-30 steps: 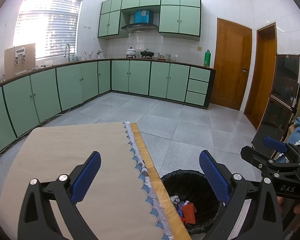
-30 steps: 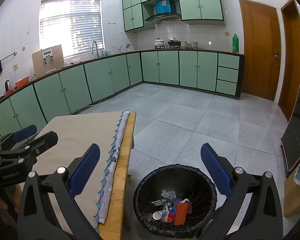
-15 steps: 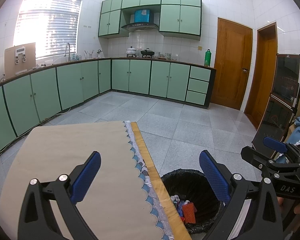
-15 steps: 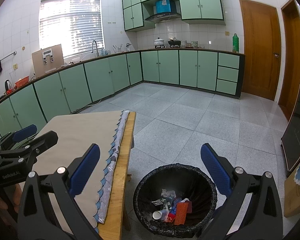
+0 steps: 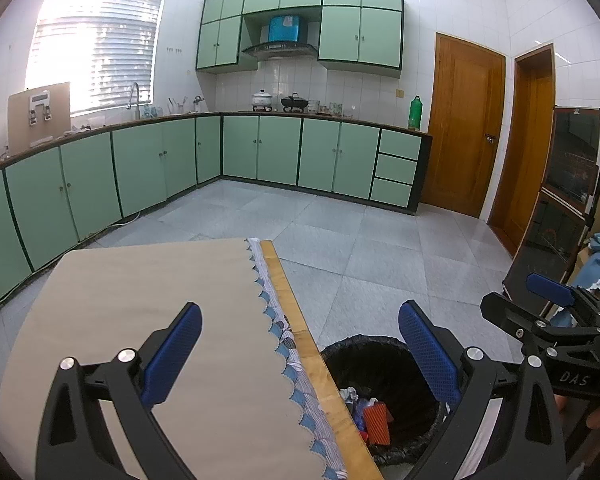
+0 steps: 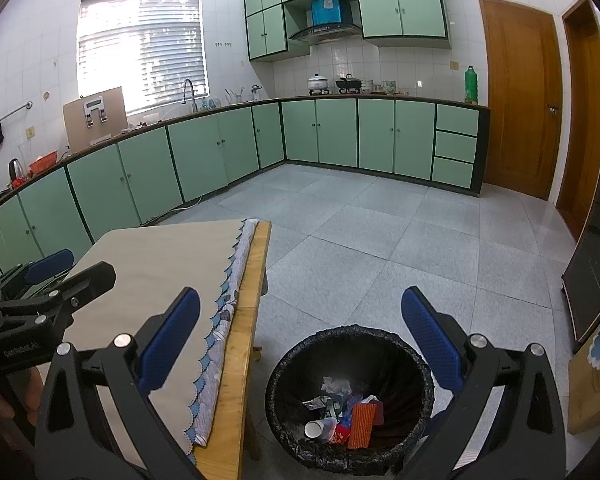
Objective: Collect trash
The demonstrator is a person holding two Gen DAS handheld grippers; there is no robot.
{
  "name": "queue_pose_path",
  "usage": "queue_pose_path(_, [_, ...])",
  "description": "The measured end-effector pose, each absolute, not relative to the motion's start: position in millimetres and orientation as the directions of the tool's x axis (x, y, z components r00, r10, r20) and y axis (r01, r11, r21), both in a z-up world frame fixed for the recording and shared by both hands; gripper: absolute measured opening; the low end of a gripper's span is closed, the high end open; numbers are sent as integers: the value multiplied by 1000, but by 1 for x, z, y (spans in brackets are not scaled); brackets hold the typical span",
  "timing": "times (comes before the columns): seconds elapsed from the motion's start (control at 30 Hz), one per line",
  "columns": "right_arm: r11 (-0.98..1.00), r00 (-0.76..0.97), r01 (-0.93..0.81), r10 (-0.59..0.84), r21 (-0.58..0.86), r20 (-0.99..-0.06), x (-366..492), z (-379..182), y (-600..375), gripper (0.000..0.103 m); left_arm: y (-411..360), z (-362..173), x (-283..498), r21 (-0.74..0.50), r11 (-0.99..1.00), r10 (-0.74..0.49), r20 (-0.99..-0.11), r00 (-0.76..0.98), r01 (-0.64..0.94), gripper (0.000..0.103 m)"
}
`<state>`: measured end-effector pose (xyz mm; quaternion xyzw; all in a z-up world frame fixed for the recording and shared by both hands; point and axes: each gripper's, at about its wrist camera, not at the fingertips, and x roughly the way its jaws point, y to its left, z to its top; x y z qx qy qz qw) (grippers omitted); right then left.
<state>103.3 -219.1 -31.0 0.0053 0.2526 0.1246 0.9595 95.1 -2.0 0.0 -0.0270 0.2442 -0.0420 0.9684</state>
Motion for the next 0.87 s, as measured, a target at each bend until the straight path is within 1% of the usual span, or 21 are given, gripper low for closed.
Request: queue_pose_path(0.87, [970, 835, -229, 238, 82, -496, 108, -40, -226, 98, -9, -3, 99, -71, 995, -96, -495, 864, 69, 97])
